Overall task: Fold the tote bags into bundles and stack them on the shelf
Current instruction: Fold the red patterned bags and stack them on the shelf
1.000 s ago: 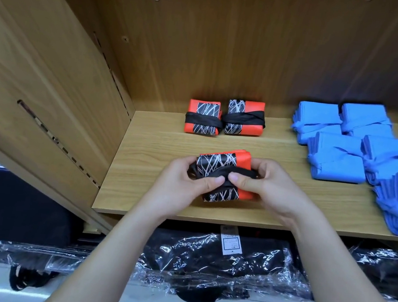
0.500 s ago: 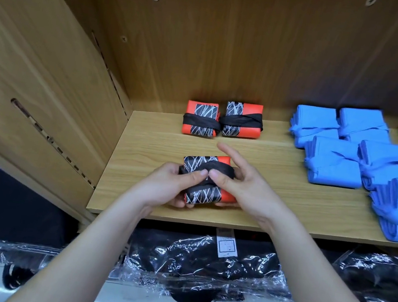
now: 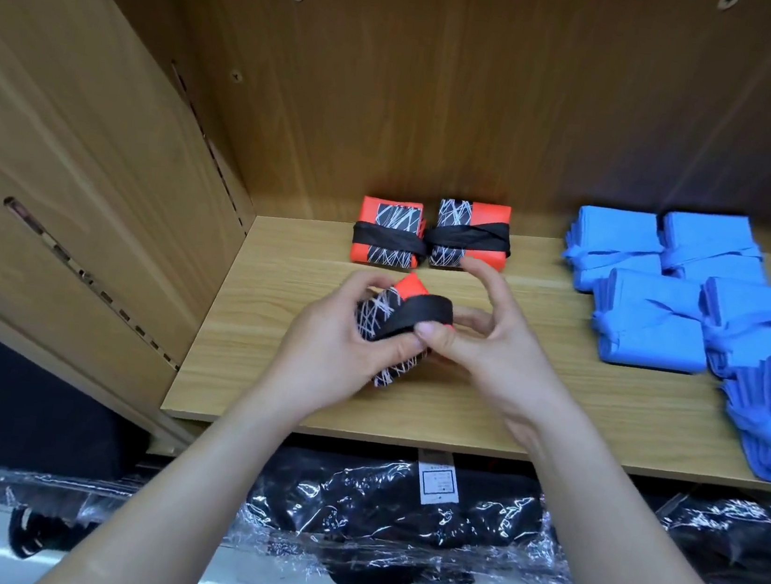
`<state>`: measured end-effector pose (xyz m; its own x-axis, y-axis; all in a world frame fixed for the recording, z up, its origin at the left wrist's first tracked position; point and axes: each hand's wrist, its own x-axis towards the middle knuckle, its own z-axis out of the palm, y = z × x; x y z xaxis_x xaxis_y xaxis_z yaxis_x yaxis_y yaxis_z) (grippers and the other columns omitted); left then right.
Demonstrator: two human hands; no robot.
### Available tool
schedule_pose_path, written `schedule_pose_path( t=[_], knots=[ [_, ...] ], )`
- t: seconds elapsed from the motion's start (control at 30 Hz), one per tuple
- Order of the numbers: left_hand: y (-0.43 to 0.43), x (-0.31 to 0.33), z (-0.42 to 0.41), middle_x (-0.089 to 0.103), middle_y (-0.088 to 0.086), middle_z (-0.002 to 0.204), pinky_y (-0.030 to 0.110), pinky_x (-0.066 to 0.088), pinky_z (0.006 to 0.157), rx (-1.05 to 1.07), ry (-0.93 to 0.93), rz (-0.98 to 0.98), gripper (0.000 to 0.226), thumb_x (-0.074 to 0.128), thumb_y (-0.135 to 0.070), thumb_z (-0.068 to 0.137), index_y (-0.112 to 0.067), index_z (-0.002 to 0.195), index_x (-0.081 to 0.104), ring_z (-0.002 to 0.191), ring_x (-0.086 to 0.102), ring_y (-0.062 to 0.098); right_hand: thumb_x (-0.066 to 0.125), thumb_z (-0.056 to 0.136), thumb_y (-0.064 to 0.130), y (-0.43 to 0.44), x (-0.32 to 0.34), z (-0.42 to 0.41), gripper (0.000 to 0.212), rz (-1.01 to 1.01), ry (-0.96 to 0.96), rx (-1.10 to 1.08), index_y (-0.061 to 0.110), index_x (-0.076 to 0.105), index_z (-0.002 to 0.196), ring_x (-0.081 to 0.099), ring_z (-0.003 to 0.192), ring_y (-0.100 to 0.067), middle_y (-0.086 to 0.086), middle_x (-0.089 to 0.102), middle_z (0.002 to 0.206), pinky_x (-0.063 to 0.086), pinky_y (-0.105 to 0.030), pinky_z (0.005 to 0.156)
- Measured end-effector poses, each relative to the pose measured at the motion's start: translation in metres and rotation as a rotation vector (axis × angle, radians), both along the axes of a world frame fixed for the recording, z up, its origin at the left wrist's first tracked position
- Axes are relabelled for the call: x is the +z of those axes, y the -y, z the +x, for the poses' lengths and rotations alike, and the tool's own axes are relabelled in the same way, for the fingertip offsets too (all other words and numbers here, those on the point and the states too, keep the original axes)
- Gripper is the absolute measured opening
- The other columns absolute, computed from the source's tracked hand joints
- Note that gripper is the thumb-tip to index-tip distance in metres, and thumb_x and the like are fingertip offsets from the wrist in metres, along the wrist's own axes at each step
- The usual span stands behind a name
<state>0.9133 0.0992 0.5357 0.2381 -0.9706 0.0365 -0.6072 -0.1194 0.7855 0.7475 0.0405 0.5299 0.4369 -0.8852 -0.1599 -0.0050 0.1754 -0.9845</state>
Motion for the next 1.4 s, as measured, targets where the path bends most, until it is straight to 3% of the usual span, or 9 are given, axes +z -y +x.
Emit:
schedule_pose_path(
  t=[0.07,0.2,0.37,0.5,0.6,0.73,0.97,1.23,1.4],
  knots=[
    [0.000,-0.004,-0.005,0.063,-0.017,0.103,0.030,0.050,0.085,0.098,-0.056,0.038,0.058,0.068,-0.075,0.063,-0.038,0.102,0.047,0.097,0.061,0.005,0.082,0.072,0.009,-0.004,-0.006,0.000,0.071,0.073,0.068,-0.100,0.038,0.049,0.128,0.066,0.102,-0.022,-0.010,0.062,0.113,0.050,-0.039,0.098],
    [-0.002,-0.009,-0.013,0.061,-0.016,0.104,0.034,0.047,0.090,0.131,-0.104,-0.010,0.047,0.079,-0.047,0.071,-0.034,0.101,0.045,0.103,0.059,0.013,0.079,0.074,0.001,-0.011,-0.016,0.002,0.043,0.105,0.113,-0.216,0.024,0.058,0.104,0.068,0.090,-0.022,-0.006,0.066,0.096,0.052,-0.043,0.095],
    [-0.002,0.003,-0.023,0.059,-0.008,0.111,0.018,0.042,0.088,-0.093,-0.071,0.050,0.079,0.076,-0.027,0.071,-0.046,0.135,0.033,0.099,0.058,0.011,0.074,0.074,-0.004,-0.019,-0.018,0.008,0.040,-0.222,-0.125,-0.308,0.032,0.062,0.088,0.068,0.073,-0.003,0.007,0.067,0.083,0.054,-0.019,0.072],
    [0.002,0.007,-0.023,0.069,-0.013,0.090,0.025,0.049,0.085,-0.069,-0.335,0.040,0.048,0.072,-0.026,0.079,-0.046,0.120,0.057,0.085,0.063,0.008,0.075,0.074,-0.002,-0.025,-0.016,0.005,0.041,-0.541,-0.248,-0.290,0.033,0.068,0.094,0.067,0.083,-0.002,0.021,0.067,0.085,0.053,-0.018,0.083],
    [0.008,0.006,-0.027,0.067,-0.017,0.082,0.028,0.051,0.083,0.103,-0.142,-0.009,0.028,0.066,-0.043,0.076,-0.040,0.104,0.063,0.080,0.061,0.004,0.074,0.074,-0.004,-0.031,-0.019,0.005,0.037,-0.767,-0.289,-0.319,0.014,0.071,0.106,0.066,0.086,-0.008,0.008,0.072,0.094,0.051,-0.020,0.083],
    [0.008,0.010,-0.032,0.064,-0.015,0.078,0.024,0.048,0.076,0.165,-0.011,0.005,0.025,0.067,-0.037,0.077,-0.034,0.101,0.059,0.074,0.059,0.003,0.070,0.072,-0.014,-0.033,-0.024,0.006,0.036,-0.903,-0.292,-0.365,0.004,0.069,0.103,0.061,0.091,-0.011,-0.004,0.067,0.098,0.051,-0.022,0.084],
    [0.012,0.018,-0.029,0.065,-0.013,0.075,0.027,0.045,0.067,0.167,0.115,0.128,0.028,0.067,-0.040,0.070,-0.031,0.094,0.056,0.076,0.060,0.011,0.068,0.072,-0.015,-0.031,-0.031,0.010,0.039,-0.856,-0.222,-0.314,0.011,0.064,0.101,0.061,0.087,-0.017,0.001,0.060,0.094,0.054,-0.040,0.076],
    [0.021,0.025,-0.021,0.060,-0.009,0.073,0.028,0.035,0.065,0.013,0.427,0.157,0.024,0.062,-0.035,0.076,-0.027,0.096,0.053,0.078,0.056,0.021,0.069,0.068,-0.015,-0.033,-0.037,0.013,0.033,-0.870,-0.254,-0.302,0.009,0.064,0.090,0.056,0.079,-0.013,0.002,0.060,0.085,0.049,-0.032,0.071],
    [0.022,0.019,-0.010,0.063,-0.009,0.071,0.030,0.041,0.069,-0.057,0.381,0.106,0.029,0.061,-0.041,0.076,-0.036,0.104,0.055,0.075,0.056,0.020,0.072,0.073,-0.002,-0.028,-0.033,0.012,0.037,-0.782,-0.338,-0.223,0.015,0.064,0.105,0.061,0.085,-0.013,0.005,0.062,0.096,0.053,-0.033,0.077]
  ],
)
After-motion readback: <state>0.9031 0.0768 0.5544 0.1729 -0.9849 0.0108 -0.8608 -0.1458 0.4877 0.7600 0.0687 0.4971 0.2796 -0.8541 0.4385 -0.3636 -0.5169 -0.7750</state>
